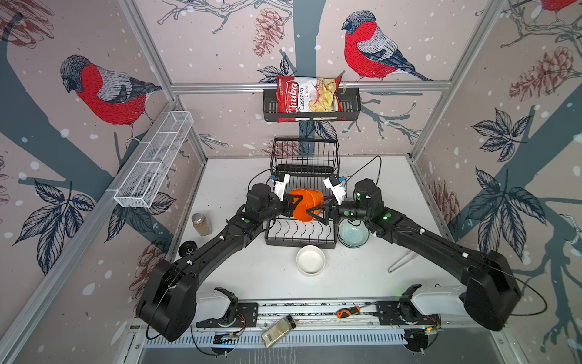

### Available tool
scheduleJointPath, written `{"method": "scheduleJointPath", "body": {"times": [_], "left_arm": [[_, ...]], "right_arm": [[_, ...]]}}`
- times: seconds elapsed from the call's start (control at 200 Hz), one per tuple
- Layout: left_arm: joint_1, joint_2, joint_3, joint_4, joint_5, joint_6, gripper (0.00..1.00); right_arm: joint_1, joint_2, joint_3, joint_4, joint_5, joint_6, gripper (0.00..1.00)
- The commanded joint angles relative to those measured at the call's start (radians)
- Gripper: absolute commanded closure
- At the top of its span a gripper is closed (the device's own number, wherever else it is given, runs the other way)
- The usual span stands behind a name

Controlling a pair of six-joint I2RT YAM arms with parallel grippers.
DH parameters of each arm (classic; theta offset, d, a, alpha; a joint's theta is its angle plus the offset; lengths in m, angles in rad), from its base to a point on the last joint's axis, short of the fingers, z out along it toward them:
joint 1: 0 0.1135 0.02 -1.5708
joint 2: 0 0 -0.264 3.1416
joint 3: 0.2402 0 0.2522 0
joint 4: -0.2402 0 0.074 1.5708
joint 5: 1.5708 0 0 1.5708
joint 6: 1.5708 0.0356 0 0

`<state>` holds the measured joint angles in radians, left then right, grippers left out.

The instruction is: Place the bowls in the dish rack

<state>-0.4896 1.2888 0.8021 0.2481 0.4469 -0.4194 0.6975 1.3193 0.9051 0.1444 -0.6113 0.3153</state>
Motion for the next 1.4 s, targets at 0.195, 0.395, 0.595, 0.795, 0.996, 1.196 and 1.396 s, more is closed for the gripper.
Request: {"method": "scheduleJointPath", "body": {"times": [0.195,0.395,0.595,0.795,0.996,1.196,1.396], "left_arm": [[-0.001,0.014,0.023,0.051,0.078,0.01,0.73],[-0.001,0.02,0.029,0.046,0.08,0.011,0.7],[0.0,0.022,0.031,0.042,0.076,0.017,0.65],[0.0,0.029,0.031,0.035,0.071,0.023,0.61],[-0.001,0.032,0.032,0.03,0.063,0.027,0.44],[-0.001,0.03,0.035,0.021,0.05,0.032,0.29],[0.0,0.014,0.036,-0.028,-0.011,0.054,0.19]], "right_arm": [[-0.013,-0.008,-0.019,0.08,-0.114,-0.026,0.23],[-0.024,-0.021,-0.032,0.093,-0.062,-0.004,0.24],[-0.027,-0.019,-0.028,0.082,0.022,0.011,0.24],[-0.027,-0.003,-0.025,0.075,0.074,0.017,0.24],[-0.027,0.014,-0.021,0.06,0.123,0.015,0.24],[-0.027,0.035,-0.021,0.048,0.168,0.005,0.24],[-0.027,0.059,-0.011,0.014,0.233,-0.022,0.24]]}}
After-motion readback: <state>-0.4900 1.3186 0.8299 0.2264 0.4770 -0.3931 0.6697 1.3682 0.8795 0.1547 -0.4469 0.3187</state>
